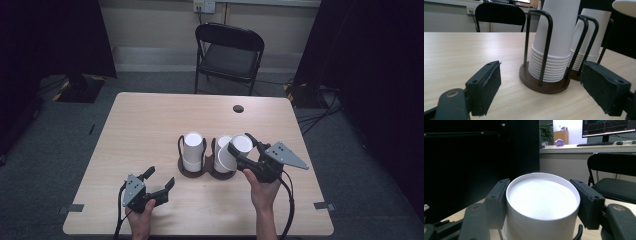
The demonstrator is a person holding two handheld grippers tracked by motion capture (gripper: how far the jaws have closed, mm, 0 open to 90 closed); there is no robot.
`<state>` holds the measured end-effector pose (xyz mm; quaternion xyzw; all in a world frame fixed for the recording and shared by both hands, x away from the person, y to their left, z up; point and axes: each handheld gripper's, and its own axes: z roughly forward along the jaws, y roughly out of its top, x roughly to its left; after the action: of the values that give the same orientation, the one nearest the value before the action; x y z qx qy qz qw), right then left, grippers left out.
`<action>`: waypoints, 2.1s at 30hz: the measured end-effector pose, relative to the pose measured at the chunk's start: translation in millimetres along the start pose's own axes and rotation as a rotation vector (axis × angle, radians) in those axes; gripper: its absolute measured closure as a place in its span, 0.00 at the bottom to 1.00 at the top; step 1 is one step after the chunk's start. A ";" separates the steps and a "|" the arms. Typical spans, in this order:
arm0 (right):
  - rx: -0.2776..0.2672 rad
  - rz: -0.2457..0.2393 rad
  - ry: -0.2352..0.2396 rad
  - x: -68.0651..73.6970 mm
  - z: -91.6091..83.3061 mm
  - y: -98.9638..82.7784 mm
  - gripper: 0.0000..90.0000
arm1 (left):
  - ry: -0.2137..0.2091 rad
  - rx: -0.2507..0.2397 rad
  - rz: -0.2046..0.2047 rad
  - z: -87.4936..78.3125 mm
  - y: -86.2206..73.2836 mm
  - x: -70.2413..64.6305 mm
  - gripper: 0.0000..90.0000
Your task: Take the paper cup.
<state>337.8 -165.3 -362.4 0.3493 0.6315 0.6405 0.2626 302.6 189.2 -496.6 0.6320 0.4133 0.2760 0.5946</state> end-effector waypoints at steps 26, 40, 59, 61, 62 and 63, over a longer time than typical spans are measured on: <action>-0.050 0.192 0.130 16.1 -15.8 -39.9 0.39 | -0.183 -0.028 -0.045 9.2 7.2 -33.2 0.34; -0.061 0.352 0.242 20.0 -8.6 -51.4 0.39 | -0.290 -0.095 -0.015 23.7 14.3 -56.7 0.40; -0.016 0.449 0.339 36.0 2.8 -58.3 0.39 | -0.319 -0.256 0.052 35.0 11.8 -68.1 0.71; -0.013 0.445 0.336 37.3 3.8 -58.7 0.39 | -0.315 -0.268 0.054 35.3 11.7 -69.4 0.72; -0.011 0.449 0.337 38.1 4.4 -59.0 0.39 | -0.313 -0.276 0.054 35.7 11.7 -69.8 0.71; -0.008 0.450 0.340 38.6 5.2 -59.5 0.39 | -0.316 -0.283 0.056 36.2 11.7 -70.2 0.71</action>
<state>311.7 -128.1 -417.2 0.3671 0.5705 0.7347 0.0055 299.7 111.1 -480.2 0.5889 0.2546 0.2452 0.7268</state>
